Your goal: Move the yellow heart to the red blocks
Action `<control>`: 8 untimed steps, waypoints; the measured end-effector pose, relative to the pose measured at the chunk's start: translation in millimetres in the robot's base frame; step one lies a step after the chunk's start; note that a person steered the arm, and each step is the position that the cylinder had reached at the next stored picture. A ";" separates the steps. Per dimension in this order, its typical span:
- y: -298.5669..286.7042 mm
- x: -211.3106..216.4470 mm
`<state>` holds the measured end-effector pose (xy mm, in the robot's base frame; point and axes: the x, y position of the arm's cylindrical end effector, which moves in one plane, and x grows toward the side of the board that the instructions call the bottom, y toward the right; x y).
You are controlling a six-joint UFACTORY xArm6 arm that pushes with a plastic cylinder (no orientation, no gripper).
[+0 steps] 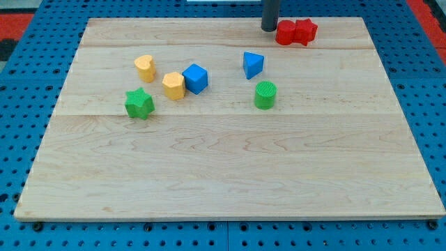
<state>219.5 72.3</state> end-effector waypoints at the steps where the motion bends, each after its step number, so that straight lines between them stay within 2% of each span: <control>1: -86.4 4.7; 2: -175.5 34.7; 3: -260.6 85.5; 4: -265.5 125.7; 5: -186.3 126.9; 6: -126.7 103.0; 7: -123.5 63.3; 8: -71.0 49.7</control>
<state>269.2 1.3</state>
